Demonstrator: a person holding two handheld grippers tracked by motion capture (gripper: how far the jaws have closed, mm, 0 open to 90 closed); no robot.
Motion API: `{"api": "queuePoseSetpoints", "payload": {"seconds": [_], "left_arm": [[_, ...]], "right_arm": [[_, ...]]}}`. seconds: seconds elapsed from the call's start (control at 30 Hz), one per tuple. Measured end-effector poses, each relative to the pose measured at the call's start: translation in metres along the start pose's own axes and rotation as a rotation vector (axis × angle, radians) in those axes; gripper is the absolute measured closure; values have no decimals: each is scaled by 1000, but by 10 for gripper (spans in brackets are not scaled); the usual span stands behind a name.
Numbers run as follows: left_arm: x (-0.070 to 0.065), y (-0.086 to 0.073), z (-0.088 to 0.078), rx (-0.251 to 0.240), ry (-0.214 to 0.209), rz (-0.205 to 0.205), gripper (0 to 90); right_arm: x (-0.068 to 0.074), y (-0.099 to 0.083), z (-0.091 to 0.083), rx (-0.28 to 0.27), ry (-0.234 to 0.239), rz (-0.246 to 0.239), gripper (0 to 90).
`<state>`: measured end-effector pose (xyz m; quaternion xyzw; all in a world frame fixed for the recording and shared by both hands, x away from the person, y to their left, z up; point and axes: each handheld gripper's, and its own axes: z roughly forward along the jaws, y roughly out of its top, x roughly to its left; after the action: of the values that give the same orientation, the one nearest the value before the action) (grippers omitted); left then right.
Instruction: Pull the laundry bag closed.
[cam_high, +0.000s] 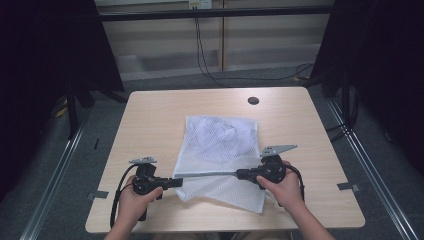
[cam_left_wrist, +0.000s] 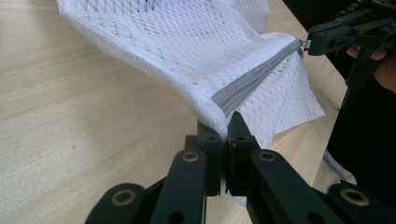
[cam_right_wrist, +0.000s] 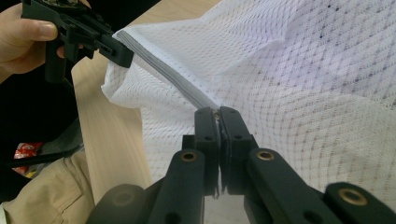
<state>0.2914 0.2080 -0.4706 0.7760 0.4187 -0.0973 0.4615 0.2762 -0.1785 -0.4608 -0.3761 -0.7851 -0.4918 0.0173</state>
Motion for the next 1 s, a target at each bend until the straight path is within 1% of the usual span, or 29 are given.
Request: {"api": "queuePoseSetpoints", "payload": {"seconds": [0.1,0.17,0.2,0.23,0.3,0.33,0.4,0.47,0.57,0.67,0.7,0.77,0.83,1.0], "left_arm": [[-1,0,1,1,-3,-3,874],[0,-1,0,4,3,1,874],[0,-1,0,-5,-1,-12,874],[1,-1,-1,-1,0,-2,875],[1,-1,-1,-4,-5,-11,874],[1,-1,-1,-2,-6,-8,874],[0,-1,0,-6,-4,-18,874],[0,-2,0,-7,-5,-19,874],[1,-1,-1,-2,-6,-5,874],[0,-1,-1,-2,-6,-6,874],[0,-2,-1,-3,-3,-6,874],[0,-2,-1,8,21,13,874],[1,-2,-2,3,12,-1,874],[1,-3,-2,-1,14,-6,874]], "right_arm": [[0,-1,-1,1,1,1,872],[0,-1,-1,1,1,0,872],[0,-1,-1,5,-6,-3,872],[-1,-1,-2,7,-9,8,872],[-3,-2,-4,-2,-10,10,872],[-4,-2,-5,-2,-11,10,872],[-4,-2,-5,-1,-13,7,873],[-4,-2,-6,1,-12,11,872],[-4,-2,-6,-1,-10,10,872],[-4,-1,-6,2,-7,8,872],[-4,-1,-6,5,-4,6,872],[-5,-2,-7,12,-1,11,872],[-7,-2,-9,3,-11,19,872],[-9,-3,-14,-6,-10,30,872]]}}
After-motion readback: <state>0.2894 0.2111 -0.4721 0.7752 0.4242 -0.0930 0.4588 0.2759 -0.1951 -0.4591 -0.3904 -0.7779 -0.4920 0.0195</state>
